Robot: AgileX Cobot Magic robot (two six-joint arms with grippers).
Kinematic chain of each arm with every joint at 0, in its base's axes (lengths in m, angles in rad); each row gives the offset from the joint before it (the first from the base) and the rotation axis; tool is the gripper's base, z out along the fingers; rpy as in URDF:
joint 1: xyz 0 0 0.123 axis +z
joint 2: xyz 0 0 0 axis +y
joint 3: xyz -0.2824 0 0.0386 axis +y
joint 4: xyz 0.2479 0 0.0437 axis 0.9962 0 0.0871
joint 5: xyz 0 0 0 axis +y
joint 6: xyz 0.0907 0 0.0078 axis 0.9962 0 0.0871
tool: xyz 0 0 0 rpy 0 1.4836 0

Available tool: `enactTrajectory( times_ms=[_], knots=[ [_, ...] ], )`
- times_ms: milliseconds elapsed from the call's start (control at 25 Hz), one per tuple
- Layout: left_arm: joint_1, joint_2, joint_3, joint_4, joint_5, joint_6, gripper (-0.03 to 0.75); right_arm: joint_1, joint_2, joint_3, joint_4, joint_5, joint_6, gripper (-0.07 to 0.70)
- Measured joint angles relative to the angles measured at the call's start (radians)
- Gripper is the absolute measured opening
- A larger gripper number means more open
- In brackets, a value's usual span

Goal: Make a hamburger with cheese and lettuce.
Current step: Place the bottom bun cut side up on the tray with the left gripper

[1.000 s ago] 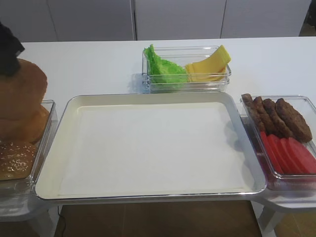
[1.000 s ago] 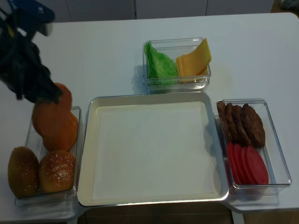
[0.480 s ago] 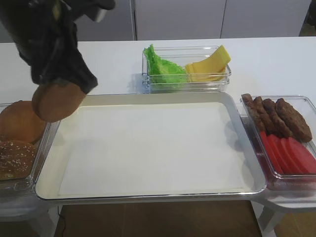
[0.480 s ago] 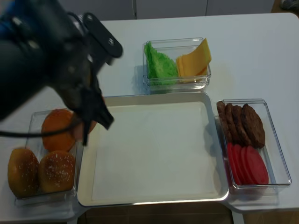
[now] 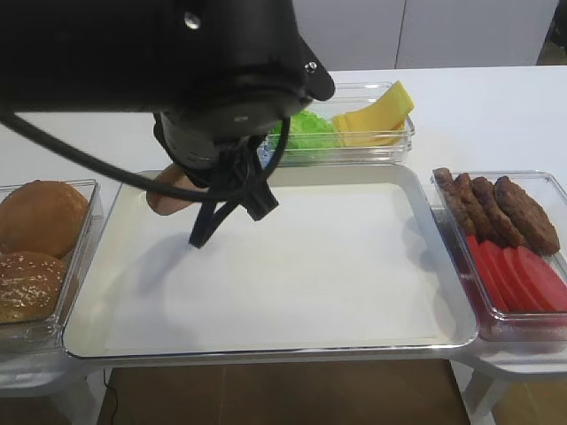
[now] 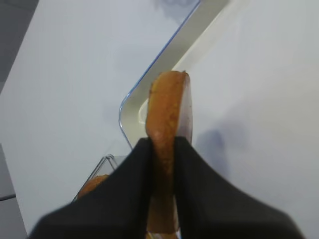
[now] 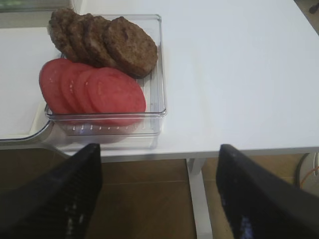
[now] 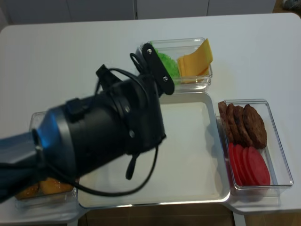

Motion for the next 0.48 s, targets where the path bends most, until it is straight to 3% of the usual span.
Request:
enactTrajectory(
  times_ms=[480],
  knots=[
    [-0.075, 0.082, 0.000, 0.039, -0.004, -0.148, 0.093, 0.000, 0.000, 0.000, 0.000, 0.000, 0.000, 0.561]
  ],
)
